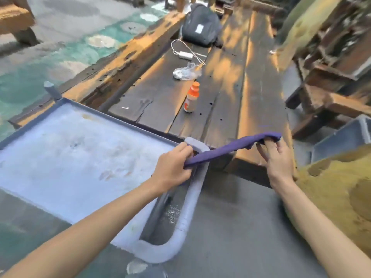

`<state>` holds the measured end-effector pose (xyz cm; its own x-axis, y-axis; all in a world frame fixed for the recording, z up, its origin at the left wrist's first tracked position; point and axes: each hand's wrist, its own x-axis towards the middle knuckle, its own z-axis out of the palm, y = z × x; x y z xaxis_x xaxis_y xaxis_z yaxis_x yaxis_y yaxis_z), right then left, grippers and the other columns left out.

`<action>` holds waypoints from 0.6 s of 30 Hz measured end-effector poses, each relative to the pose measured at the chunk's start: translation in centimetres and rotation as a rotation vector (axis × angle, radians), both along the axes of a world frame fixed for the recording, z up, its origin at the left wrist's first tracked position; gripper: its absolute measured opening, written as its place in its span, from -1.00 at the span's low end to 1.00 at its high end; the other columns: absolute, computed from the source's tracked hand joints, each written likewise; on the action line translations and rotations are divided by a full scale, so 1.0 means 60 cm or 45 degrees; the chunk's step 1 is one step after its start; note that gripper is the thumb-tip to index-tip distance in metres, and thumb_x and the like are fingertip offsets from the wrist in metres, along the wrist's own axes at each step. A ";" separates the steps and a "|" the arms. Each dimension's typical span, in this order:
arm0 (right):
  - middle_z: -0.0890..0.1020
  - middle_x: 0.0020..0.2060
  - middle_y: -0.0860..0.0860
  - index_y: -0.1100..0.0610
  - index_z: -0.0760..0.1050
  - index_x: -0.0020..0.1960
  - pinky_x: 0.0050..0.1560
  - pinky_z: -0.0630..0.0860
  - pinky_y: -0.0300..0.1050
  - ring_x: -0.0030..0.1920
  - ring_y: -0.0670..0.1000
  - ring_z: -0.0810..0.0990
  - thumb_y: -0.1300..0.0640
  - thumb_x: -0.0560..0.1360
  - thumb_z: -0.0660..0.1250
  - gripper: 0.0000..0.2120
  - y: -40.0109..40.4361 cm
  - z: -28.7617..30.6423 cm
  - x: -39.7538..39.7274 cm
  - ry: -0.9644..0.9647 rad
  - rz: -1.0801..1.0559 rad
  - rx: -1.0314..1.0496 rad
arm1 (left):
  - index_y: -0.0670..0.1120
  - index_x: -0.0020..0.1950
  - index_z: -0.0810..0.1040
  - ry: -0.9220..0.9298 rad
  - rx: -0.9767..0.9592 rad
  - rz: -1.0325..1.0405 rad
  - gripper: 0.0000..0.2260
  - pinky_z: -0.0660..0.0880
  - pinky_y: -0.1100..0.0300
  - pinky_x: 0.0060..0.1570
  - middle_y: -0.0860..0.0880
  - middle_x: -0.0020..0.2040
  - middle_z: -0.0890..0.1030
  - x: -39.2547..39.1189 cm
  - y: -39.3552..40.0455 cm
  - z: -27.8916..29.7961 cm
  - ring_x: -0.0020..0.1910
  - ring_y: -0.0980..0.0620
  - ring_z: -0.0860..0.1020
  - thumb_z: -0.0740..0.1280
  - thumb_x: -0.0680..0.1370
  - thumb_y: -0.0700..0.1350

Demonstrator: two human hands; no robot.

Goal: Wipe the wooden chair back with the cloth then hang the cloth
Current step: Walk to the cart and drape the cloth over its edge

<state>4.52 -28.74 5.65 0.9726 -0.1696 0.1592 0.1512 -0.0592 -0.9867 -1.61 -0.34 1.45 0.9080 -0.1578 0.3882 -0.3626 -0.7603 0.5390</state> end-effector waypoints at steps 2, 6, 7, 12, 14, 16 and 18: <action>0.65 -0.17 -0.18 -0.06 0.64 -0.03 -0.01 0.53 -0.33 -0.11 -0.17 0.55 0.24 0.67 0.22 -0.70 -0.037 -0.027 -0.063 0.033 0.027 -0.074 | -0.05 -0.20 0.38 -0.055 0.093 -0.026 -0.80 0.41 0.02 -0.53 -0.05 -0.23 0.49 -0.019 -0.004 -0.024 -0.36 -0.24 0.49 0.38 0.29 -0.19; 0.69 -0.02 -0.17 0.00 0.64 0.07 0.11 0.50 -0.25 0.00 -0.18 0.59 0.32 0.62 0.29 -0.74 -0.081 -0.128 -0.217 0.194 0.062 -0.362 | -0.12 -0.26 0.46 0.056 0.340 -0.151 -0.72 0.40 0.08 -0.58 -0.05 -0.28 0.51 -0.089 0.010 -0.096 -0.34 -0.18 0.57 0.49 0.19 -0.32; 0.69 0.05 -0.15 -0.04 0.65 0.10 0.16 0.51 -0.23 0.07 -0.16 0.61 0.30 0.62 0.31 -0.73 -0.085 -0.152 -0.260 0.238 0.077 -0.431 | -0.12 -0.25 0.47 0.097 0.388 -0.165 -0.71 0.40 0.08 -0.58 -0.05 -0.27 0.52 -0.106 0.015 -0.110 -0.32 -0.17 0.59 0.49 0.18 -0.35; 0.68 0.14 -0.10 -0.11 0.68 0.13 0.24 0.51 -0.22 0.21 -0.10 0.62 0.34 0.59 0.34 -0.63 -0.063 -0.225 -0.358 0.358 0.061 -0.517 | -0.02 -0.16 0.38 0.106 0.343 -0.183 -0.70 0.32 0.16 -0.56 0.00 -0.23 0.49 -0.143 0.048 -0.153 -0.28 -0.12 0.56 0.45 0.32 -0.28; 0.70 0.13 -0.07 -0.09 0.68 0.13 0.20 0.52 -0.13 0.14 -0.08 0.64 0.36 0.60 0.31 -0.63 -0.037 -0.244 -0.378 0.484 0.020 -0.451 | -0.03 -0.13 0.39 0.172 0.360 -0.237 -0.73 0.36 0.12 -0.54 0.00 -0.18 0.48 -0.150 0.055 -0.161 -0.23 -0.12 0.56 0.43 0.34 -0.28; 0.73 0.06 -0.06 -0.10 0.66 0.13 0.08 0.53 -0.07 0.01 -0.05 0.64 0.35 0.62 0.28 -0.62 -0.008 -0.263 -0.389 0.593 -0.010 -0.358 | -0.10 -0.09 0.45 0.291 0.402 -0.288 -0.80 0.41 0.04 -0.45 -0.04 -0.11 0.50 -0.151 0.059 -0.166 -0.14 -0.17 0.58 0.39 0.37 -0.29; 0.72 -0.01 0.00 -0.04 0.62 0.21 0.03 0.55 -0.02 -0.04 -0.02 0.63 0.38 0.64 0.19 -0.60 0.028 -0.278 -0.392 0.724 -0.074 -0.259 | -0.12 -0.04 0.46 0.405 0.425 -0.338 -0.84 0.45 -0.01 -0.34 -0.04 -0.05 0.49 -0.148 0.063 -0.164 -0.07 -0.17 0.57 0.34 0.42 -0.25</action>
<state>-19.01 -27.04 -11.02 0.9047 -0.2460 -0.3478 -0.4056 -0.2476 -0.8799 -10.48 3.43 -8.41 0.8848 -0.4658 -0.0107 -0.4236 -0.8137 0.3981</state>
